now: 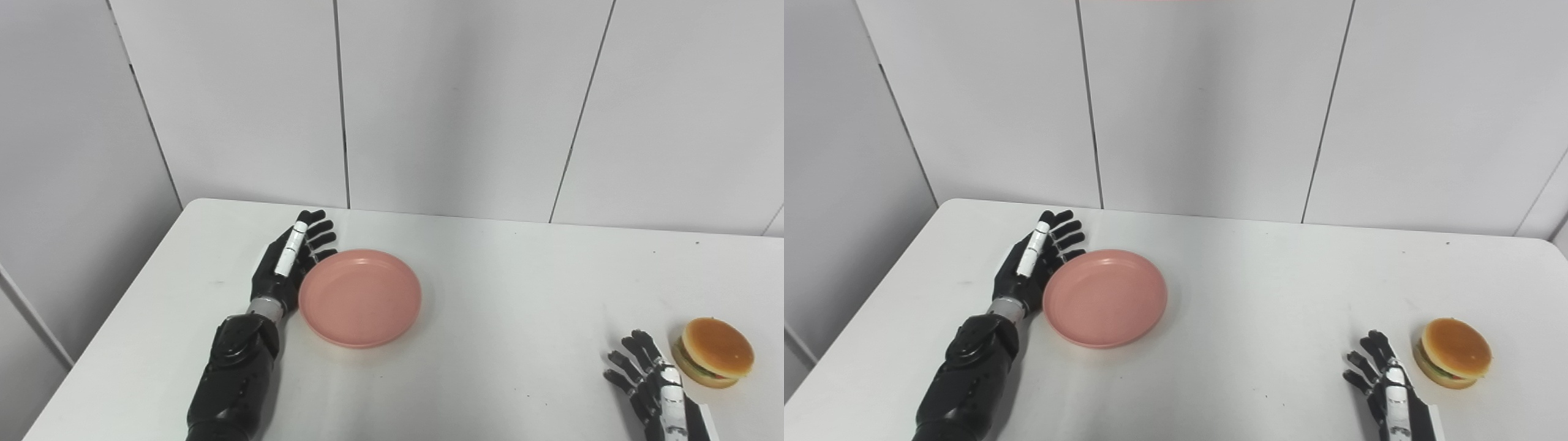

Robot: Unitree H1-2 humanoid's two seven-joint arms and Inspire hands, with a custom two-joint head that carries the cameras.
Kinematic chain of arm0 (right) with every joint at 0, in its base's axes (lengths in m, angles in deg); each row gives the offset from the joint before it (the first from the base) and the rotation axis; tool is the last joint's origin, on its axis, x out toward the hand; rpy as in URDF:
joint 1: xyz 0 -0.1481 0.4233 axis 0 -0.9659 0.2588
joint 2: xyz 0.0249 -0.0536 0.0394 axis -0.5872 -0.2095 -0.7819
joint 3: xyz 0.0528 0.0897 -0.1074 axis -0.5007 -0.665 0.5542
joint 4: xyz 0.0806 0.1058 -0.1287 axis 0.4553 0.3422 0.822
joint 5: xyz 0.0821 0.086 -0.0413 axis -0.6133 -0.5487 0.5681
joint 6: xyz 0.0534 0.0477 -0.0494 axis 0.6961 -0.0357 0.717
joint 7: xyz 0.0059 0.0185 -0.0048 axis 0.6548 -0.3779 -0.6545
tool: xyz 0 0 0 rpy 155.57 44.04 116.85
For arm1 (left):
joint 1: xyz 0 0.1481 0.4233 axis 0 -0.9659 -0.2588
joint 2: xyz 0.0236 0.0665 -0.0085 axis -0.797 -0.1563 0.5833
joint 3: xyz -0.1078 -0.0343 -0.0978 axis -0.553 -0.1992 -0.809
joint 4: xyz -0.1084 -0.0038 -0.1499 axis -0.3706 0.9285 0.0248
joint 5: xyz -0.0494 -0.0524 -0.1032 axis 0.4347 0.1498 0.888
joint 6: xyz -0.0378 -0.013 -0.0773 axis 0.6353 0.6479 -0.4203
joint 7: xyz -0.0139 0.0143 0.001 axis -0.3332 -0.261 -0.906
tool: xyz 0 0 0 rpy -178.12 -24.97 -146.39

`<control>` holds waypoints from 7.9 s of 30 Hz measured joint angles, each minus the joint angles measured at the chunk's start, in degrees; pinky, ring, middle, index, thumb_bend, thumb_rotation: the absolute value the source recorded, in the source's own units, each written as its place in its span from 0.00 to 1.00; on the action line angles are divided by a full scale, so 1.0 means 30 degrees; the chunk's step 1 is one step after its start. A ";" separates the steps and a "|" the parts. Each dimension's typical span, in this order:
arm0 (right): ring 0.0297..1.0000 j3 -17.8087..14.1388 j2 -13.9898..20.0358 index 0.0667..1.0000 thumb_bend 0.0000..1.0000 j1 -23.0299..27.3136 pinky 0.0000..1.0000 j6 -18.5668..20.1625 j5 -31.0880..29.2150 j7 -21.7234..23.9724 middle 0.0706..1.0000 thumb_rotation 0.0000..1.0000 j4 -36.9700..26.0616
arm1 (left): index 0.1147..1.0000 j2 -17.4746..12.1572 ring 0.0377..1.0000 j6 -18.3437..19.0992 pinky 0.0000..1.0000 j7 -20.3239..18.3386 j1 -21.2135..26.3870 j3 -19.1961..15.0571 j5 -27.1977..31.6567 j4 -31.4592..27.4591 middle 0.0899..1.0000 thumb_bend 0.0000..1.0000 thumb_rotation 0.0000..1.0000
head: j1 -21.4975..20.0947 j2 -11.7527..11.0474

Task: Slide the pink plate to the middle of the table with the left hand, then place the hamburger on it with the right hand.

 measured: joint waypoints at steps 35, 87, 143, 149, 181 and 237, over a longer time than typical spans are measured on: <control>0.73 0.1263 -0.2026 0.80 0.54 -0.0088 0.67 0.0719 0.3662 -0.1936 0.81 0.58 -0.1260 | 0.69 0.2029 0.74 -0.0298 0.67 -0.0989 0.0318 0.1497 -0.1203 0.0204 0.72 0.78 0.72 | -0.4861 0.0323; 0.72 0.1204 0.7846 0.65 0.72 0.5481 0.68 0.2200 1.9627 -0.1203 0.71 0.35 0.3523 | 0.71 0.1906 0.68 0.0544 0.66 -0.1863 -0.0016 0.1486 -0.0837 -0.0541 0.68 0.73 0.73 | -0.5861 0.0322; 0.28 0.2856 0.8699 0.44 0.52 0.7573 0.24 -0.1154 1.5626 -0.4157 0.33 0.15 0.7923 | 0.70 0.1906 0.66 0.0647 0.62 -0.1912 0.0269 0.1577 -0.0812 -0.0112 0.66 0.73 0.72 | -0.5099 0.0322; 0.31 0.2844 0.8724 0.44 0.51 0.7771 0.26 -0.1018 1.5954 -0.2691 0.36 0.16 0.3683 | 0.69 0.1964 0.67 0.0567 0.64 -0.1911 0.0380 0.1639 -0.0821 0.0068 0.67 0.74 0.73 | -0.4426 0.0644; 0.31 0.6272 0.3093 0.44 0.51 1.2249 0.27 -0.0923 1.6863 -0.0022 0.36 0.16 0.3633 | 0.70 0.3387 0.68 -0.1367 0.66 -0.1772 0.1805 0.1902 -0.1229 0.2865 0.67 0.76 0.71 | -0.1290 0.0557; 0.68 0.8363 0.1637 0.66 0.75 1.1101 0.60 -0.6795 1.6539 -0.4424 0.70 1.00 0.8176 | 0.77 0.3298 0.68 -0.1229 0.63 -0.1192 0.1629 0.2122 -0.2068 0.2398 0.69 0.75 0.76 | -0.1230 0.0791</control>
